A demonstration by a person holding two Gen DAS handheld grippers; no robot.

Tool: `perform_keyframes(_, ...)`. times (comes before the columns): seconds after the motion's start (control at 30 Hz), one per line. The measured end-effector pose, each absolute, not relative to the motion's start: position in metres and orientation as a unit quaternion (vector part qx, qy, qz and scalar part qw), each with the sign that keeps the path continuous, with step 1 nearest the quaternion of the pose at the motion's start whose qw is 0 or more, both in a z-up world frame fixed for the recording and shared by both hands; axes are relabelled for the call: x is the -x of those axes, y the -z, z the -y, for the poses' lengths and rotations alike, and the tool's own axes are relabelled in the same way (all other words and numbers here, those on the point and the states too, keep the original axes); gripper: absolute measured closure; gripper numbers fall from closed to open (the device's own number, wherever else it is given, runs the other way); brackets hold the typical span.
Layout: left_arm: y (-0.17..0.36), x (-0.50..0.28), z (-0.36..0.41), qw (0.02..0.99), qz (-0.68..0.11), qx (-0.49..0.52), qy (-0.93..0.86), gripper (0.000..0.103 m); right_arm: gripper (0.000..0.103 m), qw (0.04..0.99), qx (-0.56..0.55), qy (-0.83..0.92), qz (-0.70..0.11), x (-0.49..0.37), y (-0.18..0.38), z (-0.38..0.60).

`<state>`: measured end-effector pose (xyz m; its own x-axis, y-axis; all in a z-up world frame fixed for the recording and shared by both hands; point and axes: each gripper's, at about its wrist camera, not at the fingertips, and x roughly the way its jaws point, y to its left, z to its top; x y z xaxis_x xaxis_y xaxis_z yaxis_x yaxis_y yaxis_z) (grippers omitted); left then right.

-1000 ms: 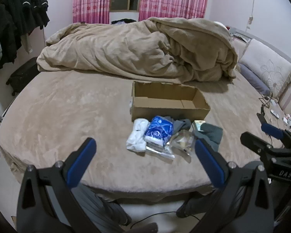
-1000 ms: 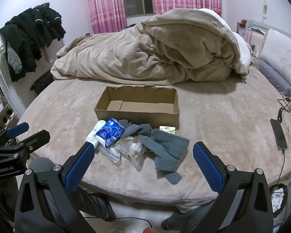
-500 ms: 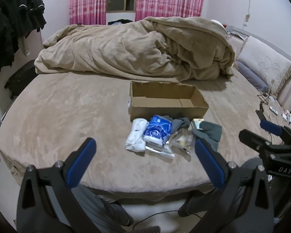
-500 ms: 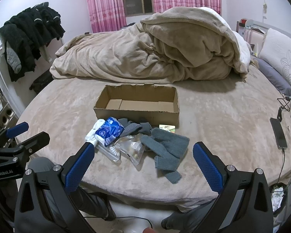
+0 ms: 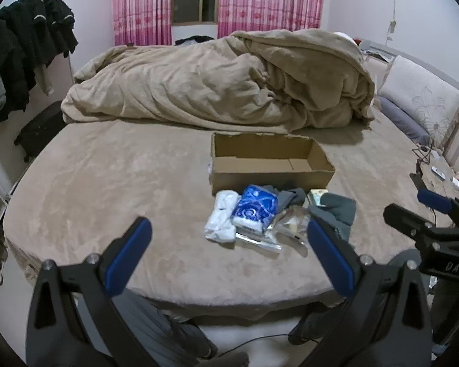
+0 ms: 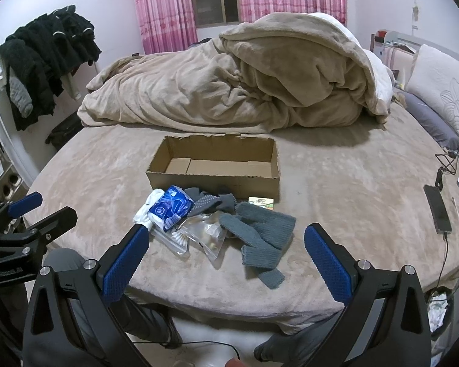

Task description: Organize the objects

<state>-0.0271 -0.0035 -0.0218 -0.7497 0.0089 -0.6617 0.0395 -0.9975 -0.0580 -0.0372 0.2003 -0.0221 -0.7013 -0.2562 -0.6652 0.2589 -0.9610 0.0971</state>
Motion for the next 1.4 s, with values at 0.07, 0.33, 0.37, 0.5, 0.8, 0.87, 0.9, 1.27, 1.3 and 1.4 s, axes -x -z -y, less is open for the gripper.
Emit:
perform_keyframes(0.07,0.022,0.027,0.004,0.002,-0.038,-0.355,0.934,0.001,0.000,0.140,-0.361,0.922,-0.002,0.037,0.022,-0.201)
perform_keyframes(0.33,0.022,0.026,0.005,-0.001,-0.038,-0.354,0.934,0.001,0.000,0.140,-0.360,0.922,-0.002,0.037,0.022,-0.200)
perform_keyframes(0.37,0.022,0.026,0.005,-0.004,-0.040,-0.353,0.935,0.001,0.000,0.140,-0.360,0.922,-0.002,0.037,0.022,-0.201)
perform_keyframes(0.5,0.022,0.025,0.005,-0.007,-0.039,-0.354,0.934,0.001,0.000,0.140,-0.360,0.923,-0.002,0.037,0.022,-0.200)
perform_keyframes(0.8,0.020,0.028,0.011,0.005,-0.046,-0.349,0.936,0.001,0.000,0.136,-0.361,0.923,0.001,0.038,0.022,-0.206)
perform_keyframes(0.87,0.021,0.029,0.012,0.003,-0.049,-0.350,0.935,0.001,0.000,0.134,-0.362,0.922,0.002,0.038,0.022,-0.207)
perform_keyframes(0.9,0.022,0.030,0.012,0.000,-0.050,-0.351,0.935,0.001,0.000,0.134,-0.363,0.922,0.002,0.039,0.022,-0.208)
perform_keyframes(1.27,0.027,0.038,0.011,-0.007,-0.053,-0.356,0.933,0.001,0.000,0.131,-0.368,0.921,0.003,0.047,0.027,-0.208)
perform_keyframes(1.3,0.029,0.040,0.010,-0.009,-0.051,-0.357,0.933,0.001,0.000,0.130,-0.368,0.921,0.003,0.049,0.028,-0.209)
perform_keyframes(1.4,0.033,0.046,0.008,-0.015,-0.047,-0.363,0.931,0.001,0.000,0.125,-0.369,0.921,0.002,0.055,0.032,-0.212)
